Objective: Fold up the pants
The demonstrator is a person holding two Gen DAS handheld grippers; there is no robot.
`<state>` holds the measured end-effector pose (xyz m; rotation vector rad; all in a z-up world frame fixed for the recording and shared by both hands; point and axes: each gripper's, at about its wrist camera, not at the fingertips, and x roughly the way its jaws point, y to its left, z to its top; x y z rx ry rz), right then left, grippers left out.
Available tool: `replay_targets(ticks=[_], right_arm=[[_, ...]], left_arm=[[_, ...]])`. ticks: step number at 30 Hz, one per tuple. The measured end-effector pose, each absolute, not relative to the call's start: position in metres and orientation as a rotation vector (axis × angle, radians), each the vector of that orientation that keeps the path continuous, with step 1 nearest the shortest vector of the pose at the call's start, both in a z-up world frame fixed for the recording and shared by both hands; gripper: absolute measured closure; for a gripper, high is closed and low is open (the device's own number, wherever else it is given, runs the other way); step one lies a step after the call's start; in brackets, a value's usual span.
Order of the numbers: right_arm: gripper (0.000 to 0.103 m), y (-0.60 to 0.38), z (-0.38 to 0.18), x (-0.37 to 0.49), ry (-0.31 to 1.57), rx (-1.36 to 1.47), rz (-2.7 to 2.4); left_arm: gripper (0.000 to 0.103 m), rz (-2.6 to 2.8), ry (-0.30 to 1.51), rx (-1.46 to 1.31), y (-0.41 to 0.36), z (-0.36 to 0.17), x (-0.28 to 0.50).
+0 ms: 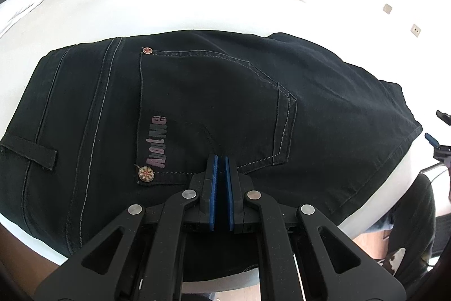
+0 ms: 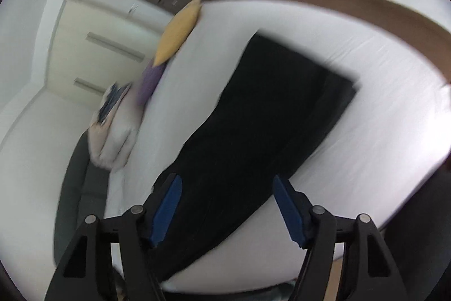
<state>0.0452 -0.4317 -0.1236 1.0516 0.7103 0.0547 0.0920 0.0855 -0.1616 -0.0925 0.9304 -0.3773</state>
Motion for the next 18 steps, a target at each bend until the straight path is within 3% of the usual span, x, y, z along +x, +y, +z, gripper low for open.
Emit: replay_targets(ticks=[5, 10, 18], right_arm=[[0.054, -0.327, -0.16, 0.086, 0.925, 1.158, 0.401], [0.055, -0.283, -0.185, 0.106, 1.067, 1.163, 0.454], [0.056, -0.287, -0.207, 0.107, 1.066, 1.236, 0.41]], left_arm=[[0.098, -0.384, 0.926, -0.104, 0.091, -0.162, 0.086], [0.098, -0.394, 0.918, -0.121, 0.102, -0.161, 0.079], [0.098, -0.395, 0.915, -0.127, 0.105, -0.16, 0.077]])
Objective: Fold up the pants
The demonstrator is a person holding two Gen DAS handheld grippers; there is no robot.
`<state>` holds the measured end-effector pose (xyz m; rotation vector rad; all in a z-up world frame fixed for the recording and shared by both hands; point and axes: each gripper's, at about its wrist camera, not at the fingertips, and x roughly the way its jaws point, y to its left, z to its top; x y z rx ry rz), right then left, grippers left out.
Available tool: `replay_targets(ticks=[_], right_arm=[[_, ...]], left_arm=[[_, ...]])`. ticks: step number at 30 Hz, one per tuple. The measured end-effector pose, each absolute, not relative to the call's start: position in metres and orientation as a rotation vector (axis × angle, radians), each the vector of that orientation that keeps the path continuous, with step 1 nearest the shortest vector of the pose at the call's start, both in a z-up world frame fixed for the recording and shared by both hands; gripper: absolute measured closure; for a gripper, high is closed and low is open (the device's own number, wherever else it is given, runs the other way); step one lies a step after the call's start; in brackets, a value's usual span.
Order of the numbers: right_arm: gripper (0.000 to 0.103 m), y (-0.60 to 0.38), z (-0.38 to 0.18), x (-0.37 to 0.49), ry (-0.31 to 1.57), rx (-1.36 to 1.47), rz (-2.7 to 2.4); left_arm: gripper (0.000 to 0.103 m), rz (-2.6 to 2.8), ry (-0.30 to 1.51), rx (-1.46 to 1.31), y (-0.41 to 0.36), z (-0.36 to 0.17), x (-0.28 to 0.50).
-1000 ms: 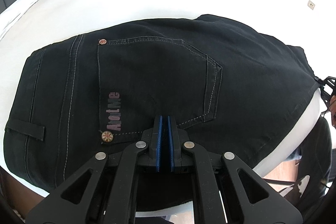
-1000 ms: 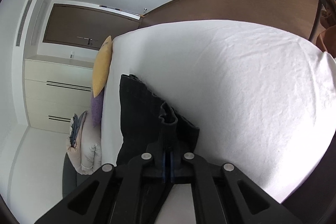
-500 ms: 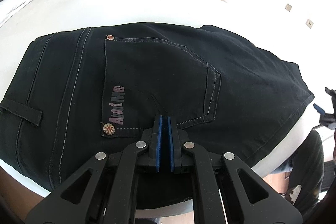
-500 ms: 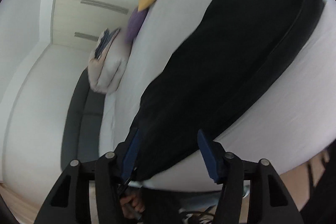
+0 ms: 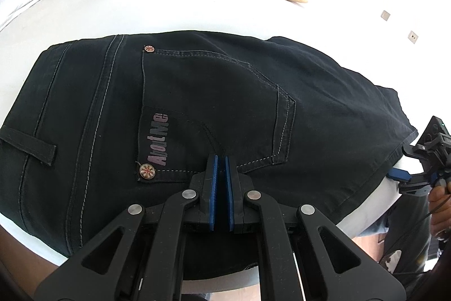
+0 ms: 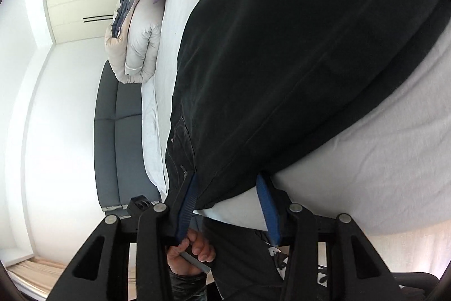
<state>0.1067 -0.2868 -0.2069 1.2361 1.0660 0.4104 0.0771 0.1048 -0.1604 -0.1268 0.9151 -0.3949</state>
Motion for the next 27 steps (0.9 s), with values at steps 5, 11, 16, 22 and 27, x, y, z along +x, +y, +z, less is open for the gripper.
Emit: replay_targets(ticks=[5, 11, 16, 22, 27], right_arm=[[0.056, -0.29, -0.207, 0.109, 1.039, 1.265, 0.415], [0.095, -0.297, -0.205, 0.12, 1.008, 1.221, 0.377], [0.1, -0.3, -0.213, 0.112, 1.02, 1.178, 0.33], [0.102, -0.307, -0.219, 0.099, 1.003, 1.206, 0.316], [0.101, -0.304, -0.218, 0.099, 0.999, 1.188, 0.321]], left_arm=[[0.098, -0.393, 0.915, -0.125, 0.104, -0.16, 0.077], [0.098, -0.386, 0.916, -0.118, 0.101, -0.16, 0.077], [0.098, -0.385, 0.922, -0.113, 0.099, -0.159, 0.077], [0.098, -0.384, 0.928, -0.101, 0.095, -0.158, 0.079], [0.098, -0.379, 0.93, -0.104, 0.094, -0.157, 0.08]])
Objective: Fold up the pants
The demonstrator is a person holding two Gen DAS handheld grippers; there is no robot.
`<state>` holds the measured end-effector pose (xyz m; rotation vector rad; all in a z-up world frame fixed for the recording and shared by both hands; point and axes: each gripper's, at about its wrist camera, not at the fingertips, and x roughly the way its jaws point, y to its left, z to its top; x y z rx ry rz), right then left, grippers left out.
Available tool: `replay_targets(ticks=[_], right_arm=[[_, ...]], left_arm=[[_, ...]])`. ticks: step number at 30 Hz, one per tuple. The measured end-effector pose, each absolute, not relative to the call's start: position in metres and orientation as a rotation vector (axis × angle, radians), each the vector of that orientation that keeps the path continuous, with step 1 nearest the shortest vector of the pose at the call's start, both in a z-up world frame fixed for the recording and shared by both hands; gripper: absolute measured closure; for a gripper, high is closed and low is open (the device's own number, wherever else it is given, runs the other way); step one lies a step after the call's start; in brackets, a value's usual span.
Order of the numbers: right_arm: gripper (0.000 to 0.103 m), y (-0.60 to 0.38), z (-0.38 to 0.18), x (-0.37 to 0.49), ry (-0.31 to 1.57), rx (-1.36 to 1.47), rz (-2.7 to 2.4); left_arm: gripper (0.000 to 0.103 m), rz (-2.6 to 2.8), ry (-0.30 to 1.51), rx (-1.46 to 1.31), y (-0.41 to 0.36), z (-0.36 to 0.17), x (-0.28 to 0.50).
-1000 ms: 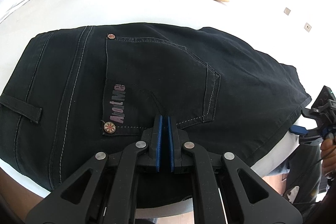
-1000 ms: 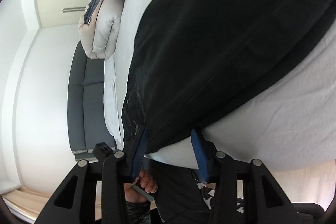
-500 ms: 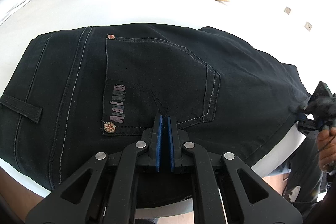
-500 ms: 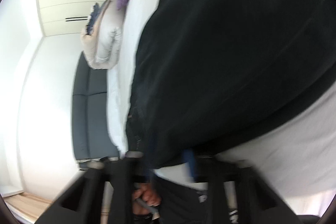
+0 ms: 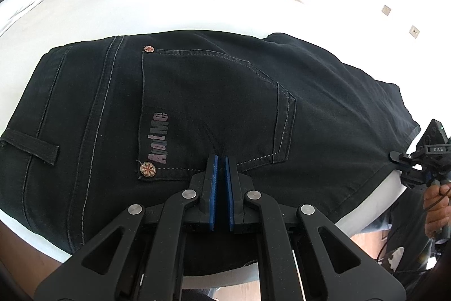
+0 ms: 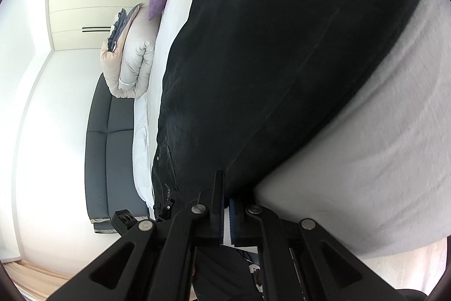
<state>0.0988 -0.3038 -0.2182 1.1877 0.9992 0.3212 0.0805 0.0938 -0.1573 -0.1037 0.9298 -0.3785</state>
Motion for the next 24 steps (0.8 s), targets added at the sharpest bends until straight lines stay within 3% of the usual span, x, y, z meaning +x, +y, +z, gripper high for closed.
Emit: replay_targets(ticks=[3, 4, 5, 6, 9, 12, 18, 19, 20, 21, 24], right_arm=[[0.097, -0.305, -0.217, 0.098, 1.028, 1.197, 0.355], [0.081, -0.306, -0.213, 0.093, 1.045, 1.181, 0.361], [0.058, -0.305, -0.203, 0.086, 1.067, 1.128, 0.375], [0.052, -0.305, -0.192, 0.079, 1.063, 1.077, 0.383], [0.052, -0.314, -0.146, 0.065, 0.969, 0.869, 0.37], [0.06, -0.331, -0.137, 0.087, 0.9, 0.919, 0.388], [0.071, -0.312, -0.177, 0.167, 0.986, 1.046, 0.431], [0.075, -0.307, -0.186, 0.178, 1.007, 1.017, 0.414], [0.096, -0.305, -0.19, 0.185, 1.012, 0.986, 0.408], [0.103, -0.31, -0.196, 0.188, 1.015, 0.974, 0.376], [0.103, -0.356, -0.21, 0.176, 0.942, 1.075, 0.304]], left_arm=[[0.098, -0.368, 0.942, -0.12, 0.095, -0.152, 0.082], [0.098, -0.361, 0.946, -0.117, 0.095, -0.148, 0.082], [0.098, -0.352, 0.942, -0.11, 0.095, -0.142, 0.08], [0.098, -0.354, 0.92, -0.11, 0.092, -0.133, 0.078], [0.098, -0.392, 0.883, -0.127, 0.079, -0.114, 0.081], [0.098, -0.44, 0.884, -0.115, 0.045, -0.106, 0.104], [0.098, -0.484, 0.995, -0.009, -0.035, -0.131, 0.157], [0.098, -0.474, 1.018, 0.006, -0.039, -0.139, 0.162], [0.098, -0.468, 1.021, 0.018, -0.042, -0.146, 0.165], [0.098, -0.477, 1.0, 0.01, -0.039, -0.149, 0.164], [0.098, -0.498, 0.995, -0.039, -0.027, -0.151, 0.163]])
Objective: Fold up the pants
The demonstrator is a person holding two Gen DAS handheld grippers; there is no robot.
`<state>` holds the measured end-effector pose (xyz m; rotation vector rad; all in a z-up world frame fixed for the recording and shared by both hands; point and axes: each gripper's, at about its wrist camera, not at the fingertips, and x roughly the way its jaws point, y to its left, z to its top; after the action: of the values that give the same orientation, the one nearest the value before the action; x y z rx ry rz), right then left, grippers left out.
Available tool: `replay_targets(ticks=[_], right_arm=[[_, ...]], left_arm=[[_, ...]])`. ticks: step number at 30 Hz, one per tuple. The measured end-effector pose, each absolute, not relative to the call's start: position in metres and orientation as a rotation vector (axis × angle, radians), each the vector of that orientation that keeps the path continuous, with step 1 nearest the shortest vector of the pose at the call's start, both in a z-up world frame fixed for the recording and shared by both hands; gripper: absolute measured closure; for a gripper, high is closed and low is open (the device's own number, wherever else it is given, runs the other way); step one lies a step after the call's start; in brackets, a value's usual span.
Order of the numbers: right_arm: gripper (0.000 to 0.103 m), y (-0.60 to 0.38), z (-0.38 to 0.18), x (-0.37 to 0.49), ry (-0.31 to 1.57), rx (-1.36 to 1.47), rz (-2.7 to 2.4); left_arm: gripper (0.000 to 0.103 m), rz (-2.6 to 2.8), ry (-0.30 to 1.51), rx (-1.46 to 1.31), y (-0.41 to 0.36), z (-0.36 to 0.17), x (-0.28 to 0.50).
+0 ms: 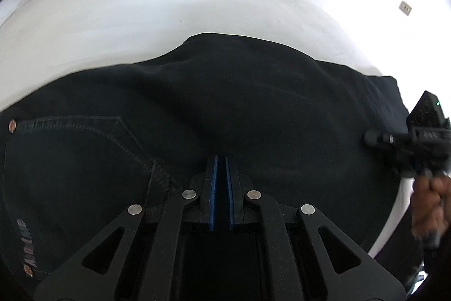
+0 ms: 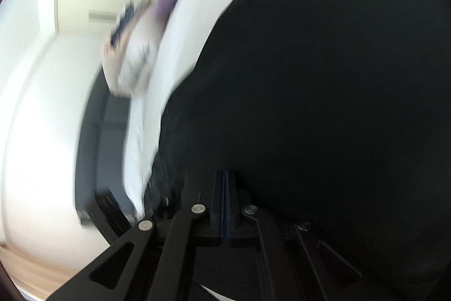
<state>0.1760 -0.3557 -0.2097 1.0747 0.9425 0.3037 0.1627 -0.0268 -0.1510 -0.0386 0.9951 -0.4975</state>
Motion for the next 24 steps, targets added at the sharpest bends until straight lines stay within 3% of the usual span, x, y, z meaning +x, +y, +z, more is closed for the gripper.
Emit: replay_targets(ticks=[8, 11, 16, 21, 24], right_arm=[[0.103, -0.544, -0.195, 0.114, 0.614, 1.223, -0.128], [0.098, -0.561, -0.159, 0.092, 0.583, 1.098, -0.29], [0.097, -0.482, -0.138, 0.112, 0.654, 1.048, -0.029], [0.097, -0.328, -0.179, 0.188, 0.946, 0.972, 0.347], [0.103, -0.313, -0.205, 0.204, 1.014, 0.984, 0.33]], left_arm=[[0.098, -0.521, 0.997, -0.151, -0.003, -0.155, 0.168], [0.098, -0.492, 0.997, -0.135, 0.005, -0.143, 0.166], [0.098, -0.568, 0.936, -0.109, -0.024, -0.115, 0.184], [0.098, -0.554, 1.013, -0.059, -0.017, -0.147, 0.221], [0.098, -0.525, 1.01, -0.104, 0.025, -0.15, 0.231]])
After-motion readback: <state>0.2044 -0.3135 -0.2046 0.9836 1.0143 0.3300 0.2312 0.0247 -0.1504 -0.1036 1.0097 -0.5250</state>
